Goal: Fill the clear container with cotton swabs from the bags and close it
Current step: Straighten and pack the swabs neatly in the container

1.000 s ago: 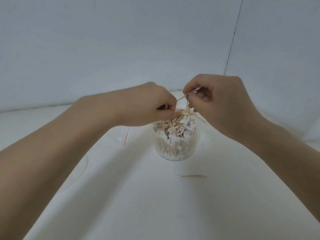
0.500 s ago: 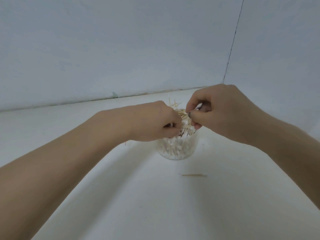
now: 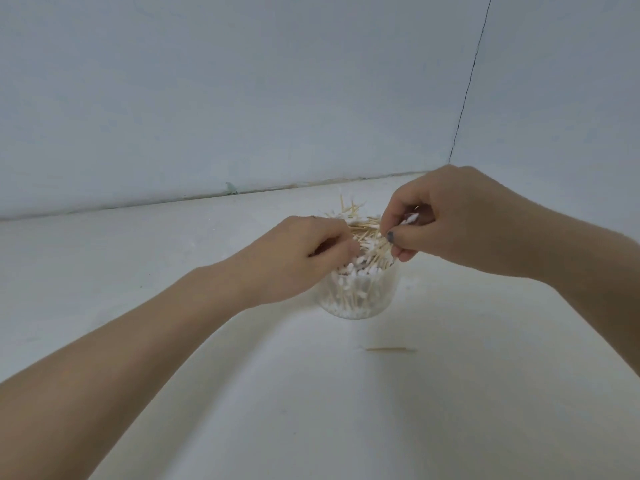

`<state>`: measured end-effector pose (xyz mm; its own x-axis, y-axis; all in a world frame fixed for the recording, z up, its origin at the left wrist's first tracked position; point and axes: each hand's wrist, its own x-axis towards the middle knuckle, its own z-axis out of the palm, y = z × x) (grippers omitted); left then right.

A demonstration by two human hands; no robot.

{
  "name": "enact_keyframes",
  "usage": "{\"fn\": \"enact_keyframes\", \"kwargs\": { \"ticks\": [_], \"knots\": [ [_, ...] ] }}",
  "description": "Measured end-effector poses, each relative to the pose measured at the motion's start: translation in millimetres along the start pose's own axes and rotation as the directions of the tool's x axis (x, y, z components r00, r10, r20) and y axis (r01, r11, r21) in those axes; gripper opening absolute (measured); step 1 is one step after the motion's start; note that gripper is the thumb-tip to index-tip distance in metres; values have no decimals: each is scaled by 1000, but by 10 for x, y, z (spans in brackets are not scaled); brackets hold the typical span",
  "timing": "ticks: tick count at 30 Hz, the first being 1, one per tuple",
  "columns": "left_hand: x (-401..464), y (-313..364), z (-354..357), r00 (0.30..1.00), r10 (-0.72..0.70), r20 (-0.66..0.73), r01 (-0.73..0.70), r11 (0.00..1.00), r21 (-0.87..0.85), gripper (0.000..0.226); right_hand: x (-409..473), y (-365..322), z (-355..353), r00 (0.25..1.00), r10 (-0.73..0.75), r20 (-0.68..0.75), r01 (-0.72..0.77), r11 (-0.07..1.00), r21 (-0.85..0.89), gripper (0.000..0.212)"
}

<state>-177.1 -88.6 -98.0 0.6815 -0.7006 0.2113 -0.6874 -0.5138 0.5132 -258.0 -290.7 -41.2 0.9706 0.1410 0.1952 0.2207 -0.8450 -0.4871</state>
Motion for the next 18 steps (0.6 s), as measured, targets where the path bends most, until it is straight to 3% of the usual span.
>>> {"fn": "enact_keyframes", "kwargs": {
  "ticks": [3, 6, 8, 13, 18],
  "knots": [
    [-43, -31, 31, 996, -65, -62, 55, 987, -150, 30, 48, -48, -51, 999, -9, 47, 12, 998, -60, 20],
    [-73, -65, 120, 992, -61, -106, 42, 984, -175, 15, 128, -136, -65, 996, -48, 73, 61, 980, -190, 19],
    [-72, -76, 187, 986, -76, -150, 45, 978, -202, 5, 178, -209, -41, 992, -88, 91, 111, 947, -301, 19],
    [-79, -36, 265, 957, -183, -225, 83, 916, -392, 8, 286, -360, -1, 979, -162, 125, 203, 848, -489, 19],
    [-135, -73, 282, 964, -159, -213, 78, 935, -346, 12, 352, -364, 14, 975, -95, 203, 189, 836, -516, 21]
  ]
}}
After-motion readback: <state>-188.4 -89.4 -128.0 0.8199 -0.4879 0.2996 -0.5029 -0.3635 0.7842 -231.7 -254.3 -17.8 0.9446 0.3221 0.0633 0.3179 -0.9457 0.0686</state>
